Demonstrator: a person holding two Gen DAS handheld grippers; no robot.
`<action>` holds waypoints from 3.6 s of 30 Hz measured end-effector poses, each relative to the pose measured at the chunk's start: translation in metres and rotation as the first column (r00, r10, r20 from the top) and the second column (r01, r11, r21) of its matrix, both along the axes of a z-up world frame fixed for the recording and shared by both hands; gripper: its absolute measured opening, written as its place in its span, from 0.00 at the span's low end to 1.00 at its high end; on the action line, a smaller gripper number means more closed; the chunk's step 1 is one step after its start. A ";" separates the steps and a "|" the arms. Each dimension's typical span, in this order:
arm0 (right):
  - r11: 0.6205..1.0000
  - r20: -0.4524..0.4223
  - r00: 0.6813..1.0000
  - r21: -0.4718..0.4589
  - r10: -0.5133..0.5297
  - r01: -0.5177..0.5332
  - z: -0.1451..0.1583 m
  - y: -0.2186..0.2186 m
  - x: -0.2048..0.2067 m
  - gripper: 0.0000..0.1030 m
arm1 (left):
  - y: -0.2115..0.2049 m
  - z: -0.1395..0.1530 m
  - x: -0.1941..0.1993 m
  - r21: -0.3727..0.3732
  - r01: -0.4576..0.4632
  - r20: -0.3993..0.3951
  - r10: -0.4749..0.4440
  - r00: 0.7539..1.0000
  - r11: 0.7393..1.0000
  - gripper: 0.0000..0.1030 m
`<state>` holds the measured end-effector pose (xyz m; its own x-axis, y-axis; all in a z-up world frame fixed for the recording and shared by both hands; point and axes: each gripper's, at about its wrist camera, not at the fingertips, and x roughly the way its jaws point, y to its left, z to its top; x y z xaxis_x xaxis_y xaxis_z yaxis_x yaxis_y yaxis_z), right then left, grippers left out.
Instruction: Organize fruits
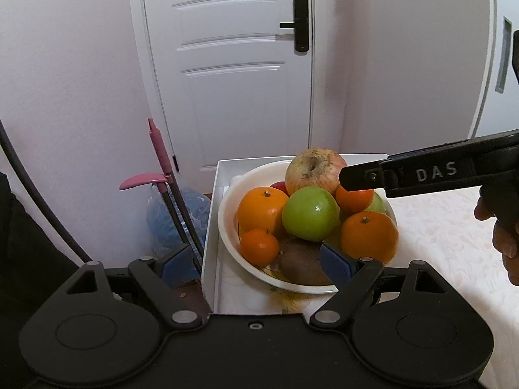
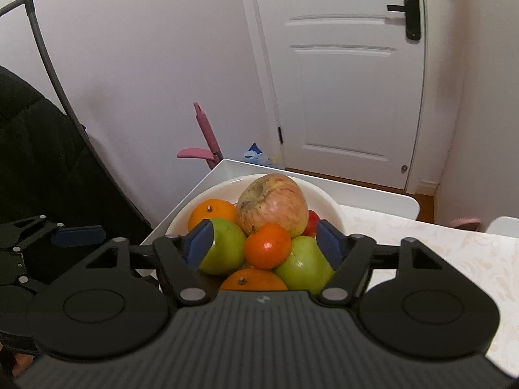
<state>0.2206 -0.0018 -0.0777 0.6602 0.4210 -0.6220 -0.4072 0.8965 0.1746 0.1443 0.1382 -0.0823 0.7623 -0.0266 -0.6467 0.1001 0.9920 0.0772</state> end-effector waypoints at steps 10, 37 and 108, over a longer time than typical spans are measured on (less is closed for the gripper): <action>0.994 0.029 0.994 -0.018 -0.107 0.107 0.027 -0.018 -0.035 0.83 | -0.004 0.013 -0.011 0.000 0.059 0.029 -0.059 0.998 0.998 0.86; 0.925 0.111 0.932 -0.131 -0.344 0.357 0.116 -0.157 -0.193 1.00 | -0.092 0.107 -0.122 -0.048 -0.003 0.149 0.010 0.989 0.999 0.97; 0.883 0.081 0.895 -0.146 -0.440 0.447 0.104 -0.174 -0.219 1.00 | -0.123 0.102 -0.151 -0.015 0.008 0.149 -0.005 0.989 1.000 1.00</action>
